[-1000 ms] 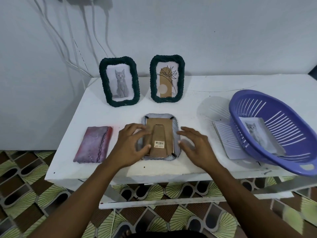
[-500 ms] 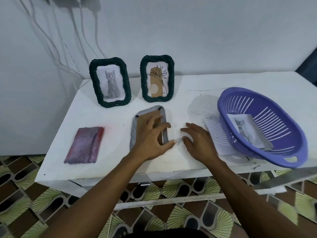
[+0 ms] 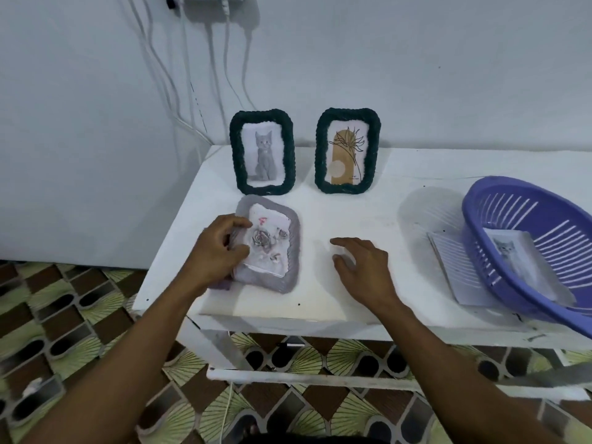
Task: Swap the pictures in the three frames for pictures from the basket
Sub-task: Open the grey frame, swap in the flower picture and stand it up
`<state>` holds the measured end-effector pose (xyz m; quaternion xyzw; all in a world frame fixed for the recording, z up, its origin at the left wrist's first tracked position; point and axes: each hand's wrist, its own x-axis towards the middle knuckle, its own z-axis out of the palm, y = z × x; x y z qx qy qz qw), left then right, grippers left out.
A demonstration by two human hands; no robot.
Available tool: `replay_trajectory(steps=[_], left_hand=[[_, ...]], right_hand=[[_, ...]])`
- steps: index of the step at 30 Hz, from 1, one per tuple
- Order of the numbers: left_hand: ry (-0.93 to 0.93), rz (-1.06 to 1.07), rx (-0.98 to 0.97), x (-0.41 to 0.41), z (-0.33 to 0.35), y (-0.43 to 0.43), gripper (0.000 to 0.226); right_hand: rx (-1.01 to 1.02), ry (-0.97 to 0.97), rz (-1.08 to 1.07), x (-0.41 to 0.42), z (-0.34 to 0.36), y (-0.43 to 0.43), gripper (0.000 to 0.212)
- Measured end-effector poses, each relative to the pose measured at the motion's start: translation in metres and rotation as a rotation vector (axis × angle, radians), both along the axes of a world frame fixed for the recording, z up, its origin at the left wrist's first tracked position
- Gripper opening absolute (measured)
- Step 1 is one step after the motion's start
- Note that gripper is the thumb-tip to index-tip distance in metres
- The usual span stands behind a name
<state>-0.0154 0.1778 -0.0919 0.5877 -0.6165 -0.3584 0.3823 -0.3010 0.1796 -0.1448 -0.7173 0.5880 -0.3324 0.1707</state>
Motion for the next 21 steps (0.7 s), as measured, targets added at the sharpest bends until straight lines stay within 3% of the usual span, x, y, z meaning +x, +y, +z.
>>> replay_trajectory(steps=[4, 8, 14, 18, 21], left_hand=[[0.025, -0.030, 0.056, -0.021, -0.017, 0.005, 0.046], [-0.228, -0.103, -0.098, -0.070, -0.031, 0.006, 0.042], [-0.727, -0.213, -0.214, -0.089, -0.043, 0.003, 0.060], [-0.754, -0.297, -0.201, -0.070, -0.040, 0.002, 0.066], [-0.754, -0.162, -0.235, -0.032, -0.033, -0.002, 0.065]], right_hand=[[0.023, 0.063, -0.009, 0.007, 0.000, 0.001, 0.033], [0.021, 0.129, -0.058, -0.008, -0.001, 0.004, 0.037], [0.004, 0.180, -0.161, -0.043, -0.005, 0.006, 0.035], [-0.029, 0.200, -0.175, -0.043, -0.009, 0.008, 0.033], [-0.040, 0.204, -0.184, -0.042, -0.010, 0.008, 0.035]])
